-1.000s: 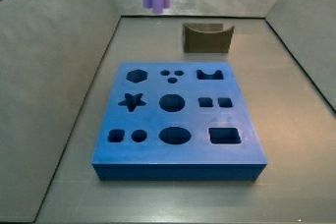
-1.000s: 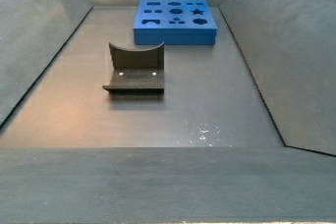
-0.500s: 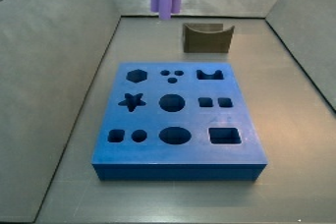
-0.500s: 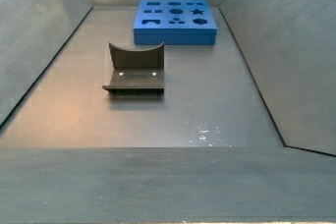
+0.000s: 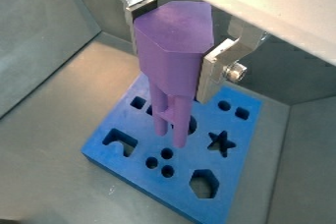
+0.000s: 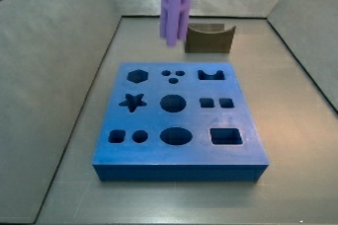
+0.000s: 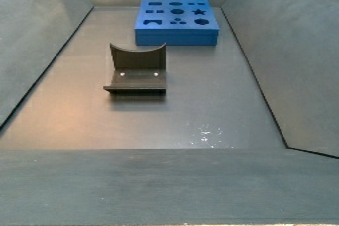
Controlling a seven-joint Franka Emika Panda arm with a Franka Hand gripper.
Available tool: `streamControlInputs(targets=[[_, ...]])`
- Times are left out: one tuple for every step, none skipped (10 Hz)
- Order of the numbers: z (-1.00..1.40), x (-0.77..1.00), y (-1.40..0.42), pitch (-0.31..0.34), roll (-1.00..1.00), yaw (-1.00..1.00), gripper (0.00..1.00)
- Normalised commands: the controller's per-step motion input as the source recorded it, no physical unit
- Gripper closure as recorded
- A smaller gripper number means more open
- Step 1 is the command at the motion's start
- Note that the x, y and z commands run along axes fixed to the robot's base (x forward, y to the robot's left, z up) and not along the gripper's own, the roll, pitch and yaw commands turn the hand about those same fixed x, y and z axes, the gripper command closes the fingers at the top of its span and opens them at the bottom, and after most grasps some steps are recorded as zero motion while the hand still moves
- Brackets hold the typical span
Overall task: Pick up the 3 prong object. Move up. Move to above the board. Insert the 3 prong object.
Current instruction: Insert the 3 prong object.
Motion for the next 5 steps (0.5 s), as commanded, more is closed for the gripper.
streamControlInputs(targets=[[-1.00, 0.01, 0.08, -0.116, 0.00, 0.00, 1.00], [-0.93, 0.00, 0.15, -0.107, -0.06, 0.10, 1.00], [-0.64, -0.14, 0.32, -0.073, -0.14, 0.06, 1.00], [-0.45, -0.13, 0.23, 0.000, -0.02, 0.00, 1.00], [-0.42, -0.10, 0.17, 0.000, -0.01, 0.00, 1.00]])
